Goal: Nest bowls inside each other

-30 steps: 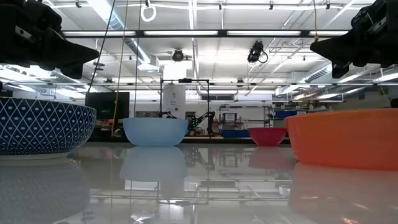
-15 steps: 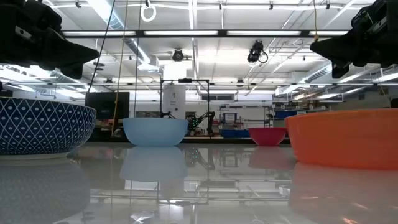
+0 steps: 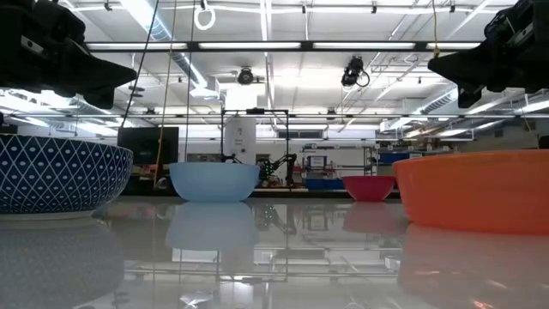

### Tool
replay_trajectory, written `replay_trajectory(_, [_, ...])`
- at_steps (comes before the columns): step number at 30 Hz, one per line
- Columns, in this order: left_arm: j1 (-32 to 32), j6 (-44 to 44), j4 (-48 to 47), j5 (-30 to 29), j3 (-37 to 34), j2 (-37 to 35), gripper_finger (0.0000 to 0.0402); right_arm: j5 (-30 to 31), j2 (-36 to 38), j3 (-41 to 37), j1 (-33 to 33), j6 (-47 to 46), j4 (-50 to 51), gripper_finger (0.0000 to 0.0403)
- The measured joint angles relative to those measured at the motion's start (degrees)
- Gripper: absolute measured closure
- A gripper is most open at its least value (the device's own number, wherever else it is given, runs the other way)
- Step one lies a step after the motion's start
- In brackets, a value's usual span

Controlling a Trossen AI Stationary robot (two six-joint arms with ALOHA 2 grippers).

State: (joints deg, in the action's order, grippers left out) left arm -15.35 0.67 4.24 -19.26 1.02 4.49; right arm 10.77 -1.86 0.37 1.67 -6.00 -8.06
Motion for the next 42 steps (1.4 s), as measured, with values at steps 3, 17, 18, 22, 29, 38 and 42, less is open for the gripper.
replay_trajectory(3, [0.02,0.00,0.01,0.01,0.00,-0.01,0.0383,0.01,-0.01,-0.01,0.02,0.00,0.00,0.0384])
replay_trajectory(17, [0.01,0.38,-0.01,0.01,0.00,0.00,0.0383,0.01,-0.01,-0.01,0.02,0.00,-0.02,0.0384])
replay_trajectory(18, [0.01,0.25,-0.01,0.00,0.00,0.00,0.0383,0.00,0.00,0.00,0.00,0.00,0.00,0.0384])
replay_trajectory(22, [0.02,0.15,-0.01,0.00,0.00,-0.02,0.0383,0.00,-0.01,0.00,0.01,0.04,0.00,0.0384])
replay_trajectory(29, [0.00,0.13,-0.01,0.00,0.00,-0.01,0.0383,1.42,0.01,0.04,0.00,10.91,-5.00,0.0384])
replay_trajectory(38, [0.01,-4.16,3.46,0.01,0.04,0.00,0.0383,5.81,-0.01,0.03,0.00,5.44,-10.28,0.0384])
replay_trajectory(42, [0.02,-5.54,5.65,0.01,0.04,-0.02,0.0383,4.70,-0.01,0.03,0.00,-5.06,-10.83,0.0384])
